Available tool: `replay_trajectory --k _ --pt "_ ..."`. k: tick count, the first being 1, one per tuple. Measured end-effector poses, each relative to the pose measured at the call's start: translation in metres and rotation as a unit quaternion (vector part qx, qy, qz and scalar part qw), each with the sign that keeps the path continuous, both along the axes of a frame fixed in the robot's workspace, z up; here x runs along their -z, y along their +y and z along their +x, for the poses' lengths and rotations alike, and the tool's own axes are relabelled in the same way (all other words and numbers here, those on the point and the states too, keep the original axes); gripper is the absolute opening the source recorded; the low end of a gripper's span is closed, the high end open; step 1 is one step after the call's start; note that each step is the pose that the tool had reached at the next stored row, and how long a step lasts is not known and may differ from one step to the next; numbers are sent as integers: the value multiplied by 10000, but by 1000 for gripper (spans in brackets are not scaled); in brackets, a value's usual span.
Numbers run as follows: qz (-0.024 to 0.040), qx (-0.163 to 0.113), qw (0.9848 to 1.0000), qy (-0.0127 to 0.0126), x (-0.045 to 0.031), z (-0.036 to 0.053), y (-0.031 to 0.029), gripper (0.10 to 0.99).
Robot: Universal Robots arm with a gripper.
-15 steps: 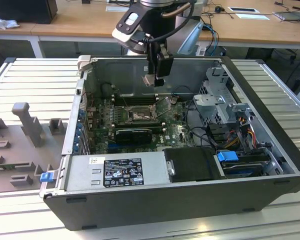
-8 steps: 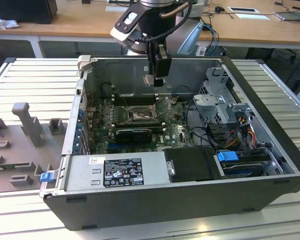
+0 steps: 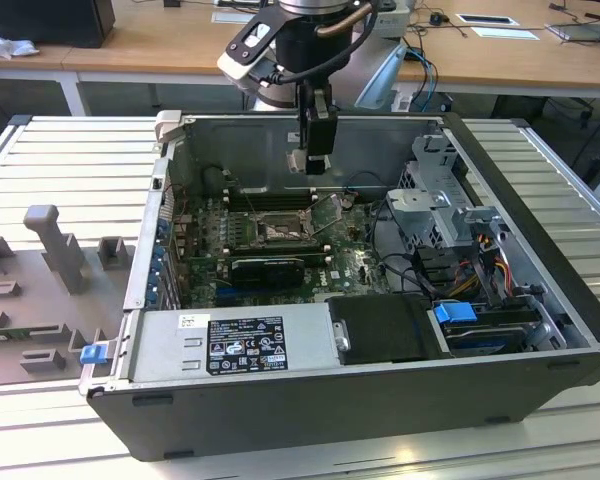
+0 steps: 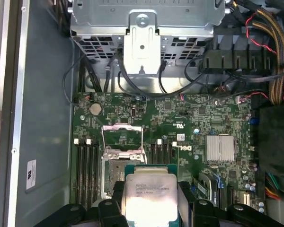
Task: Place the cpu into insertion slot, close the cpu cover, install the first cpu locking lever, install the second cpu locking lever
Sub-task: 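Place the cpu into insertion slot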
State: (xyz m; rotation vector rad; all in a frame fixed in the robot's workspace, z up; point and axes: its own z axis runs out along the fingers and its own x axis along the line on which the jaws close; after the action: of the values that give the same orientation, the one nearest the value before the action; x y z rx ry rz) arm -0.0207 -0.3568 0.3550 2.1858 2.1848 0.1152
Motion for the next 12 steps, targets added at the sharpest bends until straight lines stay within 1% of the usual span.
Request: replay_trajectory --k 5,8,10,11,12 --pt "0 209 9998 0 3 0 0 525" --pt "1 376 9993 0 7 0 0 525" --pt "0 394 9992 -3 17 -9 0 525" --pt "0 385 9993 -11 25 -12 0 525" --pt "1 351 9994 -15 49 -12 0 525"
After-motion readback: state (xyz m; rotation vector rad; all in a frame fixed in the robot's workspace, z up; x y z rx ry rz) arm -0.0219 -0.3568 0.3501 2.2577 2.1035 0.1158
